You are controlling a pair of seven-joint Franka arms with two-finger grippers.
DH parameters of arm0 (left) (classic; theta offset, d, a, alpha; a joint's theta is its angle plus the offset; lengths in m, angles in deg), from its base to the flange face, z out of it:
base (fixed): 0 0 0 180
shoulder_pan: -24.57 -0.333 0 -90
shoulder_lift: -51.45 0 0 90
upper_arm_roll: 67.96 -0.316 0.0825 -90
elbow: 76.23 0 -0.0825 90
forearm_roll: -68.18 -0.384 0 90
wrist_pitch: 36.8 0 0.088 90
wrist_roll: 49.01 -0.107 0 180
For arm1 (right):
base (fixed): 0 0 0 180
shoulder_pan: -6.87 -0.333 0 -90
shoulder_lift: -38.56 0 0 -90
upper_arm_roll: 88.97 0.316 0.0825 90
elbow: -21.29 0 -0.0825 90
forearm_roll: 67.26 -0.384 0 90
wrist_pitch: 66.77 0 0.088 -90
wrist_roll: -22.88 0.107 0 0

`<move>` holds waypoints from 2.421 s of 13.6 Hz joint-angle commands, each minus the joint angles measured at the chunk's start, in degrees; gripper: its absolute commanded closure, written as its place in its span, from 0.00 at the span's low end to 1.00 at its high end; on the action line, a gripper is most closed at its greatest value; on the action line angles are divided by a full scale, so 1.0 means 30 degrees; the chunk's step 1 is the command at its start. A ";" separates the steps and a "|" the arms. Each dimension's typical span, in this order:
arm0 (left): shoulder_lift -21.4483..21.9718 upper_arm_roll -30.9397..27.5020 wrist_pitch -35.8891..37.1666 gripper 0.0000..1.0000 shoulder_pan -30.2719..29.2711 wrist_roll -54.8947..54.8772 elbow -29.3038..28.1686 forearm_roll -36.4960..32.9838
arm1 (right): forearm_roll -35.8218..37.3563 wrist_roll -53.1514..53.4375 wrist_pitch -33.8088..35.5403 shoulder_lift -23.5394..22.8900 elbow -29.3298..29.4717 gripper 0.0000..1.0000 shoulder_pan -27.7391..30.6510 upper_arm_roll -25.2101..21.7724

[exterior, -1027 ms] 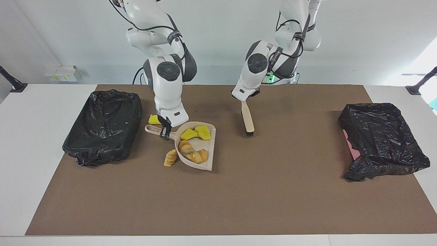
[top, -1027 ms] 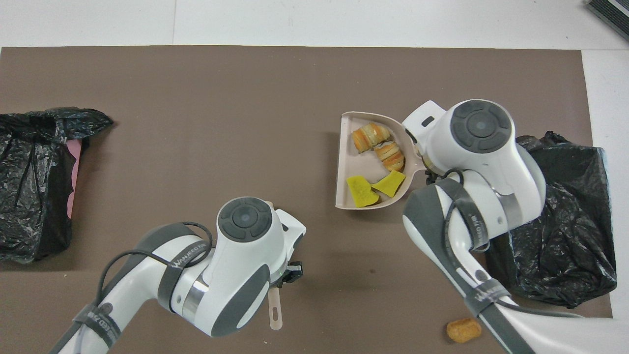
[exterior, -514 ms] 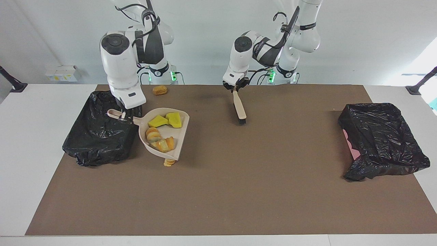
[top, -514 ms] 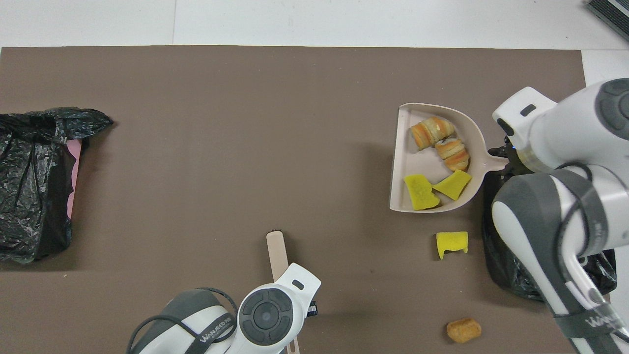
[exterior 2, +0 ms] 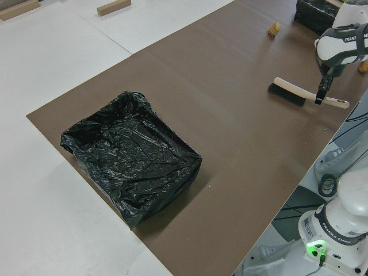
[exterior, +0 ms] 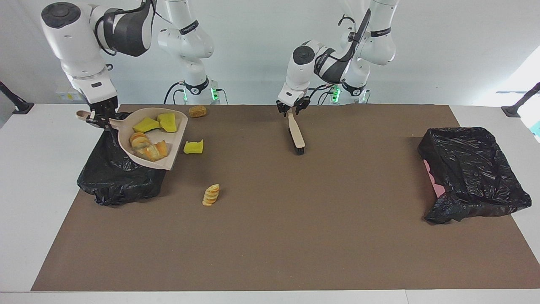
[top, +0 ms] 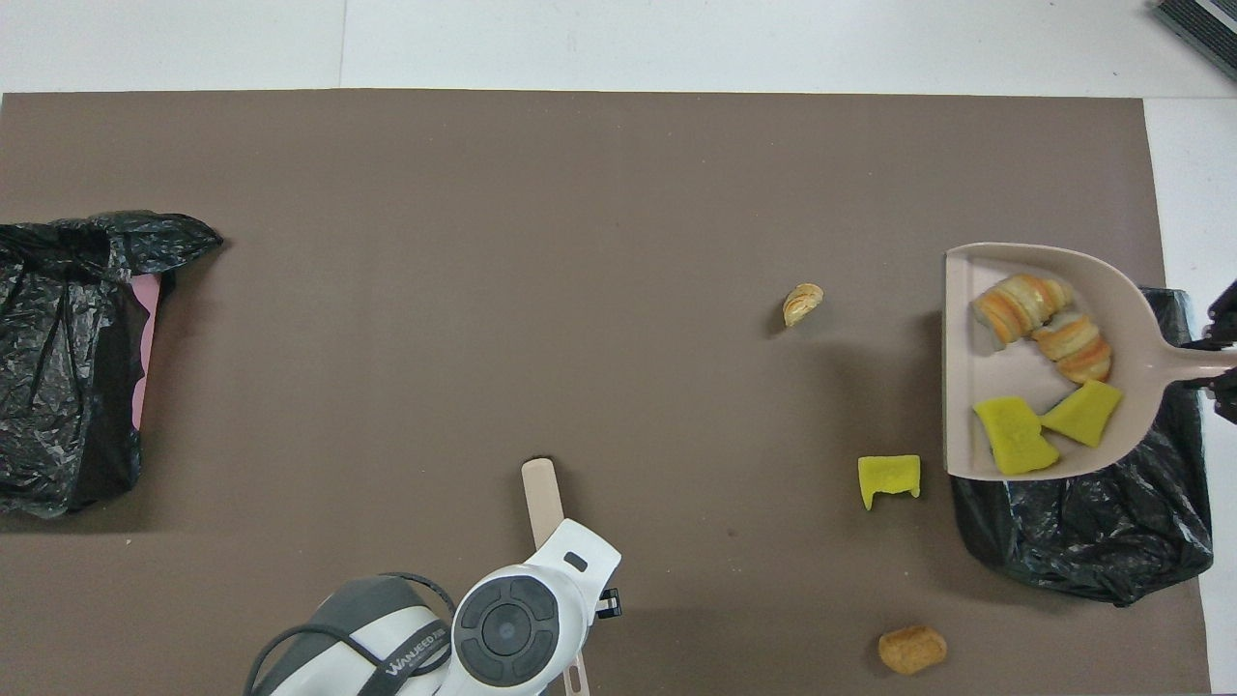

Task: Sweep and dump trash in bin
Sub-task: 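Tip the dustpan over the bag with the right gripper while the left gripper withdraws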

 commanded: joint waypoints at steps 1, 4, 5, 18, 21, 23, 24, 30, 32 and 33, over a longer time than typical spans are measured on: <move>-0.0275 -0.0103 0.0607 0.00 -0.2006 -0.1434 0.1152 -0.0248 | 0.1688 -0.0810 -0.2264 0.2363 -0.3505 1.00 0.1374 0.0206; -0.0686 -0.0132 0.2220 0.00 -0.4527 -0.1582 0.3408 -0.0365 | 0.5148 -0.0842 -0.3820 0.2865 -0.4391 1.00 0.1434 0.0177; -0.0803 -0.0103 0.2282 0.00 -0.5404 -0.2018 0.3994 -0.0365 | 0.6056 -0.0813 -0.3940 0.3010 -0.4566 1.00 0.1579 0.0177; -0.2942 -0.0132 0.4567 0.00 -1.3641 -1.6251 1.0676 -0.3027 | 1.5084 0.5779 -0.5290 0.7260 -0.9226 1.00 0.0850 0.0294; -0.2913 -0.0162 0.5412 0.00 -1.4580 -1.7199 1.1818 -0.3819 | 1.6257 0.5780 -0.5260 0.7114 -0.8731 1.00 0.0321 0.0324; -0.2884 -0.0249 0.6409 0.00 -1.5223 -1.7023 1.2581 -0.3822 | 1.7252 0.5779 -0.5114 0.7171 -0.8670 1.00 0.0147 0.0557; -0.2884 -0.0279 0.6935 0.00 -1.5430 -1.6907 1.2990 -0.3793 | 1.7430 0.5837 -0.5113 0.7201 -0.8699 1.00 -0.0232 0.0587; -0.2797 -0.0308 1.1068 0.00 -1.5960 -1.5353 1.5483 -0.3967 | 1.9421 1.2329 -0.4298 0.7405 -0.9194 1.00 -0.1055 0.0646; -0.2621 -0.0308 1.1189 0.00 -1.5902 -1.5702 1.5339 -0.4056 | 1.9656 1.2169 -0.4115 0.7261 -0.9431 1.00 -0.1758 0.0646; -0.2562 -0.0308 1.1276 0.00 -1.5901 -1.5820 1.5367 -0.4056 | 2.0297 1.1296 -0.4494 0.7260 -0.9518 1.00 -0.1875 0.0646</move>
